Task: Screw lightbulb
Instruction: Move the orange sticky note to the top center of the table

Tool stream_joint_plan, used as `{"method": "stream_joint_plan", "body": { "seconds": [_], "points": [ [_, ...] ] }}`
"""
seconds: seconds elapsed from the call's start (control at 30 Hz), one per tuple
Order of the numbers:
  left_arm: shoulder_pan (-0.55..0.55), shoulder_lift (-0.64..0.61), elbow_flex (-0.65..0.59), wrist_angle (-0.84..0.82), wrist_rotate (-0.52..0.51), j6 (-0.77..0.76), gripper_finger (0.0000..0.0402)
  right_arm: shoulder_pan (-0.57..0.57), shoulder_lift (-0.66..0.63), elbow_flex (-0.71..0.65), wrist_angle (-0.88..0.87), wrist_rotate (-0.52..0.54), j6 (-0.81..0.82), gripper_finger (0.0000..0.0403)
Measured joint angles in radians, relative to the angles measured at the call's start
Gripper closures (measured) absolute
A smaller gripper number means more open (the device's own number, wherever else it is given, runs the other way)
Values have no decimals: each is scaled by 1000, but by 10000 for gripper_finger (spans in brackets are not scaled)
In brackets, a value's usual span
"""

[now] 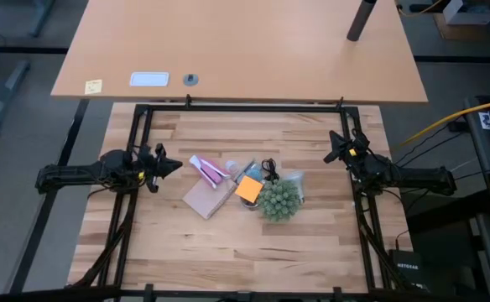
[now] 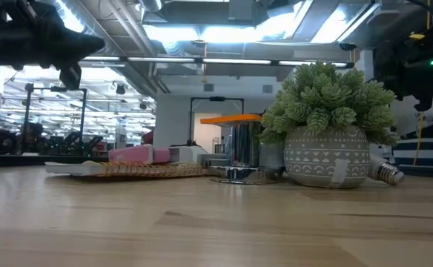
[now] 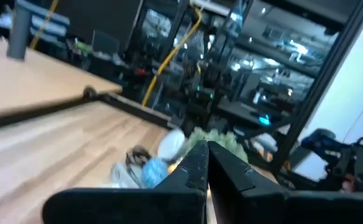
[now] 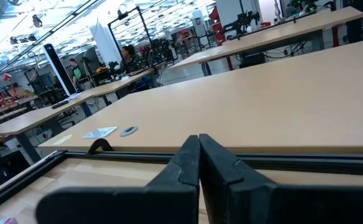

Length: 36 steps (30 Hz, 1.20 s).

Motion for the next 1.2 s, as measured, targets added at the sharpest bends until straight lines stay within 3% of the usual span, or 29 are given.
{"method": "stream_joint_plan", "body": {
  "seconds": [0.17,0.4,0.67,0.8,0.93,1.2],
  "points": [
    [0,0,0,50,-15,36,402,0,0,0,1,-3,0,397],
    [0,1,0,126,-51,221,402,0,0,0,1,-2,0,397],
    [-2,50,0,284,-17,178,402,0,0,0,1,-1,0,397],
    [-28,190,0,423,13,140,402,0,0,0,3,-17,0,397],
    [-70,408,40,566,14,179,402,0,0,0,10,-84,0,397],
    [-127,896,251,560,14,321,402,0,0,0,11,-103,0,397]
  ]
}}
